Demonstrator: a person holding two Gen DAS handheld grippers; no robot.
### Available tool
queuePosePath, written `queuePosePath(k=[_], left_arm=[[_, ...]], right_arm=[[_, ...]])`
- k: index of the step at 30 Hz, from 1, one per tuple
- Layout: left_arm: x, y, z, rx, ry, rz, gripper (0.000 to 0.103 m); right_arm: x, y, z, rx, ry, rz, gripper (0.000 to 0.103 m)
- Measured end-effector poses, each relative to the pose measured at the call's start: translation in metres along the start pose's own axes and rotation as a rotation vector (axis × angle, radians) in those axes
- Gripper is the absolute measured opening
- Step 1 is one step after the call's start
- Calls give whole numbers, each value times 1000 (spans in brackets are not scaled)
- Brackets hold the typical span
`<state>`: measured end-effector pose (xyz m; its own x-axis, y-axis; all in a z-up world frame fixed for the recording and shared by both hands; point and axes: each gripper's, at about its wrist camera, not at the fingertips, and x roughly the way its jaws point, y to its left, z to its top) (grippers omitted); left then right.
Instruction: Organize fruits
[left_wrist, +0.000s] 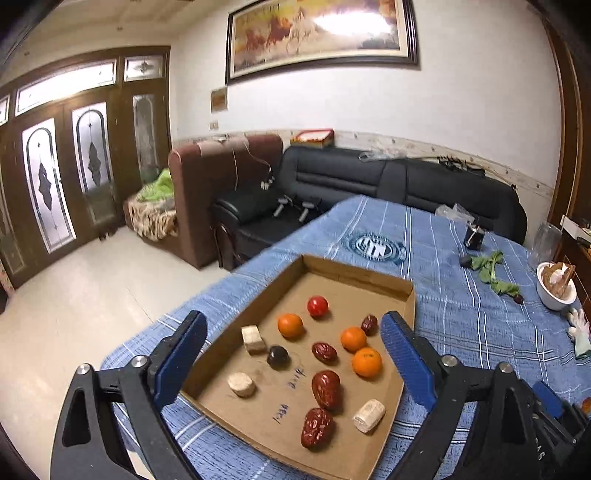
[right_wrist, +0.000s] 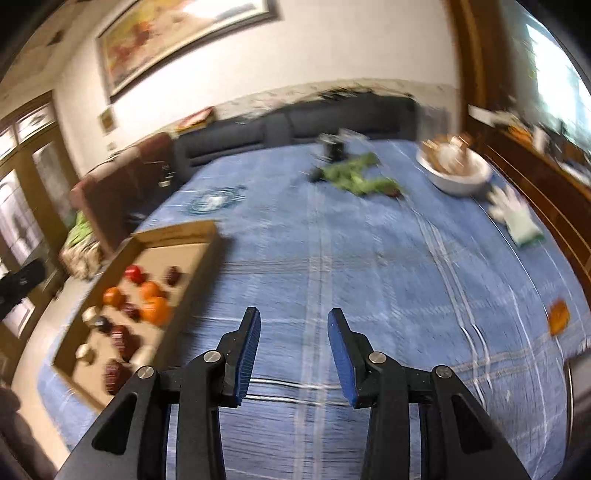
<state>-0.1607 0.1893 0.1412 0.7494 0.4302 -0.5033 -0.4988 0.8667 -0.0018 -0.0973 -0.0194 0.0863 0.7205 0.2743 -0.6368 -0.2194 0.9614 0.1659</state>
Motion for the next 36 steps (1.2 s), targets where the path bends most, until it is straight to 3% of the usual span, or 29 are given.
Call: queuePosePath(k=[3, 7, 21, 36], left_arm=[[-4, 4, 3, -2, -8, -16, 102], [5, 9, 1, -9, 42, -45, 102], [41, 12, -16, -35, 191, -124, 102], [48, 1, -24, -15, 212, -137, 102]], right_arm=[[-3, 24, 5, -49, -10, 39, 45], [-1, 42, -3, -87, -9, 38, 47], [15, 54, -19, -146, 45, -10, 48], [23, 59, -32, -179, 67, -14, 48]])
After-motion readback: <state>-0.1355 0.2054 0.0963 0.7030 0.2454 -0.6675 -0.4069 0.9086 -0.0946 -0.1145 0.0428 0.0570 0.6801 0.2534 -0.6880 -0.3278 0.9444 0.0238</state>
